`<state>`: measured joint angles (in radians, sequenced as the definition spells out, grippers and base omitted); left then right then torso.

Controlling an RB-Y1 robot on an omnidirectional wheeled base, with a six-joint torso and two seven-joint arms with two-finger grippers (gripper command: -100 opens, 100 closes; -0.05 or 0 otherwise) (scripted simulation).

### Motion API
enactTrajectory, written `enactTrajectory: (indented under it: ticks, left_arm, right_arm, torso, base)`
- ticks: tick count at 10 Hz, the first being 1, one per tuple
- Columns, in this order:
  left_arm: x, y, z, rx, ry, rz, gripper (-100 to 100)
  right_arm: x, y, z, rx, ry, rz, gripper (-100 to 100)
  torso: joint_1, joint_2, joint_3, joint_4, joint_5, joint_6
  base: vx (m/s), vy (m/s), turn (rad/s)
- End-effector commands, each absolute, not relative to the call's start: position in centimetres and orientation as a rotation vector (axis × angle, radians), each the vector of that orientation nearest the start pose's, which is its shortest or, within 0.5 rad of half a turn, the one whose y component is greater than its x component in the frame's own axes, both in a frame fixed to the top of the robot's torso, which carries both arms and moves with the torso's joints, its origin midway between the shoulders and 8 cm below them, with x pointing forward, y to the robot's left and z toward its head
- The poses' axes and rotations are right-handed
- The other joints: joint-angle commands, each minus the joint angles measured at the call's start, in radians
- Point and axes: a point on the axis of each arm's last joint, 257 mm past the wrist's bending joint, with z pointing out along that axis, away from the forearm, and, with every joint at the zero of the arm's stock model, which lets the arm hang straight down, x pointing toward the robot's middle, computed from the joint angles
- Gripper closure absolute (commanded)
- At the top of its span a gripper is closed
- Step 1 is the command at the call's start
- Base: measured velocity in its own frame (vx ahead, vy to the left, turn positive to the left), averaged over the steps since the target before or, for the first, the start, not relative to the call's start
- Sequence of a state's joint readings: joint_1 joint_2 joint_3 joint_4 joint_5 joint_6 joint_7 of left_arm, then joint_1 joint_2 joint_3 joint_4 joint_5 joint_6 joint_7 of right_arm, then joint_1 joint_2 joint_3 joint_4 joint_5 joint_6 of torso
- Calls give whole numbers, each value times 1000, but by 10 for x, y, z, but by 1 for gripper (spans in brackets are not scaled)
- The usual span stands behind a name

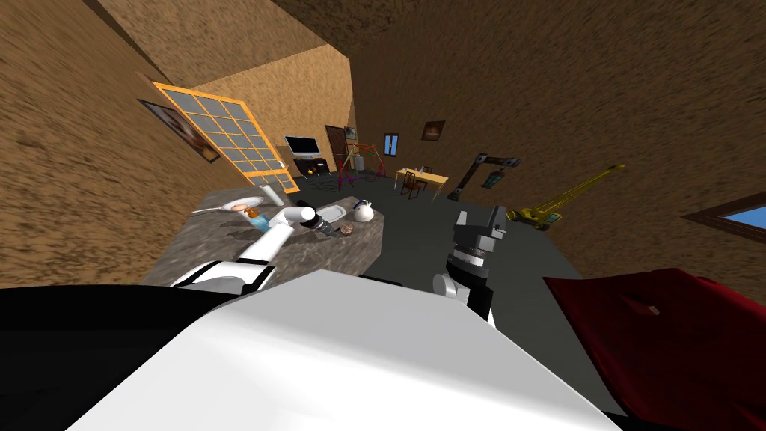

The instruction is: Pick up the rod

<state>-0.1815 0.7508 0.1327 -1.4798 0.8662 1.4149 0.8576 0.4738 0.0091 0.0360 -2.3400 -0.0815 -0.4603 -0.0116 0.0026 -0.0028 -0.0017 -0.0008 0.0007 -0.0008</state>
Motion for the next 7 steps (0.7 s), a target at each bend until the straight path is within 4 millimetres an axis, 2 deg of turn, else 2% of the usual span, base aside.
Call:
enactTrajectory:
  ticks: [1,4,5,6,7]
  left_arm:
    - [411,422,-324,-3002,906,-537,-100]
    - [407,421,-325,-3037,890,-513,-100]
    - [406,421,-325,-3041,888,-508,0]
    - [403,426,-327,-3038,905,-507,-100]
    - [401,430,-330,-3035,921,-506,-100]
  right_arm:
    - [340,-274,52,687,522,1423,0]
    - [340,-274,52,687,522,1423,0]
    - [340,-273,52,687,522,1423,0]
    - [340,-273,52,687,522,1423,0]
    - [340,-274,52,687,522,1423,0]
  torso:
    - [0,0,0,0,0,0]
    - [1,0,0,0,0,0]
    - [-2,2,1,0,0,0]
    - [-3,3,2,1,0,0]
    - [-5,2,1,0,-1,-1]
  base:
    - [53,53,-25]
    - [36,37,-12]
    - [0,0,0]
    - [25,-34,74]
    - [84,-64,110]
